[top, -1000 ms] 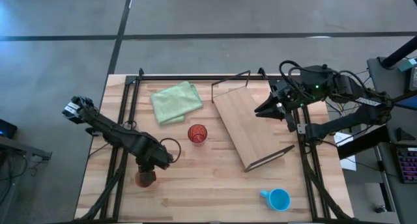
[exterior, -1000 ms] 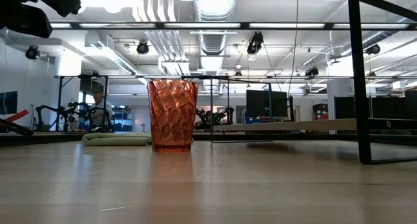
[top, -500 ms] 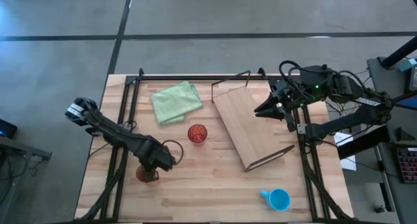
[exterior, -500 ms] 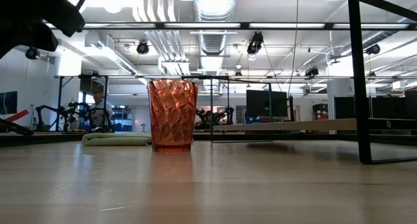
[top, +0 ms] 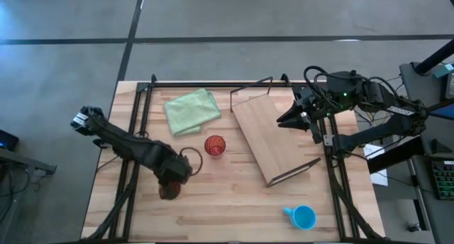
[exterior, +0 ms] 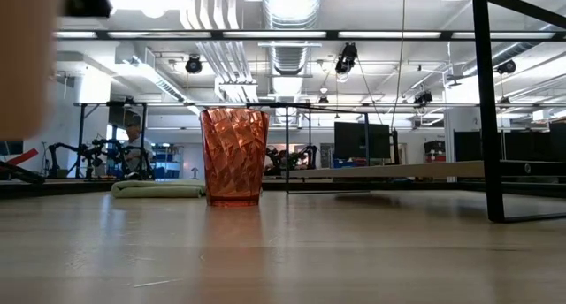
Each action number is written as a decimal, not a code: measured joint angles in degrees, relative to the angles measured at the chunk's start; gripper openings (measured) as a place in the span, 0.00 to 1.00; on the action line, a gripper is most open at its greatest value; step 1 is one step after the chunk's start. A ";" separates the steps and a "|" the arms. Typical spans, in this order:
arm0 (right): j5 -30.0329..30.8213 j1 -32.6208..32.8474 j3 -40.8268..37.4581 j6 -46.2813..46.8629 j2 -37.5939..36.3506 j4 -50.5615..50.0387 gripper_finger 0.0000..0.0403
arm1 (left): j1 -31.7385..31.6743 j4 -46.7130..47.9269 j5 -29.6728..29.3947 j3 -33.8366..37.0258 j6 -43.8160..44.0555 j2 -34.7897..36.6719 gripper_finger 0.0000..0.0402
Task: Stack small to large cups/mugs on shelf
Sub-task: Put the light orange cup on the shelf
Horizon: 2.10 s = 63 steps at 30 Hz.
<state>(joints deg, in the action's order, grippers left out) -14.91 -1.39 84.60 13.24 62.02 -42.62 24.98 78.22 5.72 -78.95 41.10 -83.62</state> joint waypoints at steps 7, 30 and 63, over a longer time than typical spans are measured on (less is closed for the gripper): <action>7.83 0.00 -0.10 0.06 0.00 0.04 0.18 | -7.59 0.22 -12.78 -15.34 -0.09 -0.01 0.00; 22.92 -0.01 -0.94 4.40 -1.38 -0.34 0.18 | -36.02 -26.54 -18.29 -34.62 -32.53 -19.35 0.00; 36.83 -7.81 -7.00 17.86 -2.36 -19.31 0.18 | -44.46 -26.26 -10.24 -36.98 -26.26 -34.75 0.00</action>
<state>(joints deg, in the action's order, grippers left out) 21.92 -9.20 77.60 31.11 59.66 -61.92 -19.48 51.96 -4.53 -115.93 14.84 -118.37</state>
